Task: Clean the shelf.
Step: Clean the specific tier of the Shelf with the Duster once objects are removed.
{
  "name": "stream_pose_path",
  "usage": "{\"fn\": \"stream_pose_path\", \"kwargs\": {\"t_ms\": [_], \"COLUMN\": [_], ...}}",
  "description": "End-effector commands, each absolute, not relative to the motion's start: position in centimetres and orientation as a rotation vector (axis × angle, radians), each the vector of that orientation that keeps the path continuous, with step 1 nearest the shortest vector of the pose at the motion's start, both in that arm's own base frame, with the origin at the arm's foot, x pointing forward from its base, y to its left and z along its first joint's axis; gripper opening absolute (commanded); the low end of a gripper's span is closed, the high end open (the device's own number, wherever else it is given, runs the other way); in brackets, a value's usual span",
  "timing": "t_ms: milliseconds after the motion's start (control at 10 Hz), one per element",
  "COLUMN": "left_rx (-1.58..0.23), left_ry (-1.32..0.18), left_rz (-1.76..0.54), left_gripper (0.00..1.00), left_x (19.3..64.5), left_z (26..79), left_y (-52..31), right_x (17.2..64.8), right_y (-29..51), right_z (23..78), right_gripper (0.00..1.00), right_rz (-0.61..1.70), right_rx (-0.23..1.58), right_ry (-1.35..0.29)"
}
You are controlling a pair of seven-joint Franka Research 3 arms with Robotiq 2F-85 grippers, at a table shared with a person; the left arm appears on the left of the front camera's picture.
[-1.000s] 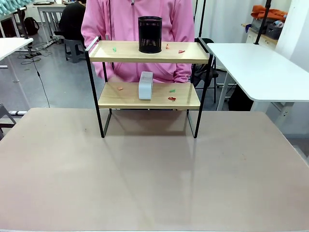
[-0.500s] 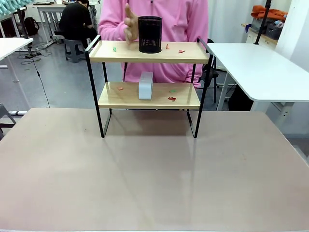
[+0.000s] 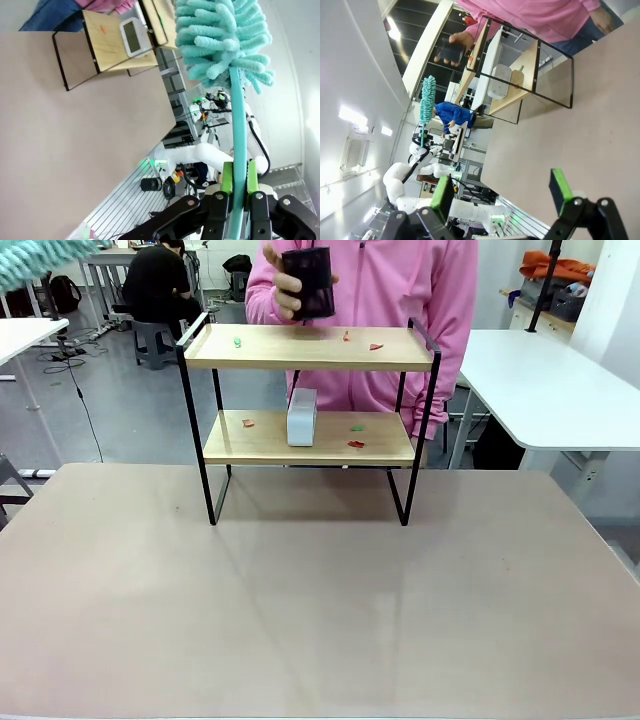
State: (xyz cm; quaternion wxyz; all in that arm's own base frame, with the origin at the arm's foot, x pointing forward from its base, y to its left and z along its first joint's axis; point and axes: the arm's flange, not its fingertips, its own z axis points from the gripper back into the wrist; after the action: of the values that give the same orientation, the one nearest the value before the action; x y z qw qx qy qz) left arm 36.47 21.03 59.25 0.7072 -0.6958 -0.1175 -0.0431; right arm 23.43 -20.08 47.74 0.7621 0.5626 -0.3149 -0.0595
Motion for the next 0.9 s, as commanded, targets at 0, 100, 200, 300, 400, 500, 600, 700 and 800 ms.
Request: {"fn": "stream_pose_path", "kwargs": {"t_ms": [0,100,200,300,400,500,600,700,800], "left_rx": [-1.548,-1.548,-1.548,-1.527,-1.542,-1.48,-1.413,-1.382,-1.304], "left_ry": [-0.266,-0.266,-0.266,-0.259,-0.231,-0.195,-0.15,-0.093,-0.13], "left_rz": [-0.071,-0.071,-0.071,-0.075,-0.131,-0.201,-0.253,-0.189,-0.121], "left_gripper": [0.0,0.0,0.0,0.13,0.13,0.13,0.13,0.13,0.13], "left_x": [37.4,37.4,37.4,38.0,38.2,38.8,39.7,41.1,42.1], "left_z": [59.6,59.6,59.6,58.6,59.2,60.7,62.3,63.8,65.4], "left_y": [20.3,20.3,20.3,20.3,19.6,18.1,15.9,13.1,9.1], "right_x": [23.7,23.7,23.7,23.7,23.7,23.7,23.7,23.7,23.7], "right_y": [-20.1,-20.1,-20.1,-20.1,-20.1,-20.1,-20.1,-20.1,-20.1], "right_z": [47.9,47.9,47.9,47.9,47.9,47.9,47.9,47.9,47.9], "right_gripper": [1.0,1.0,1.0,1.0,1.0,1.0,1.0,1.0,1.0], "right_rz": [-0.111,-0.111,-0.111,-0.111,-0.111,-0.111,-0.111,-0.111,-0.111], "right_rx": [1.228,1.228,1.228,1.228,1.228,1.228,1.228,1.228,1.228], "right_ry": [-0.713,-0.713,-0.713,-0.713,-0.713,-0.713,-0.713,-0.713,-0.713]}}
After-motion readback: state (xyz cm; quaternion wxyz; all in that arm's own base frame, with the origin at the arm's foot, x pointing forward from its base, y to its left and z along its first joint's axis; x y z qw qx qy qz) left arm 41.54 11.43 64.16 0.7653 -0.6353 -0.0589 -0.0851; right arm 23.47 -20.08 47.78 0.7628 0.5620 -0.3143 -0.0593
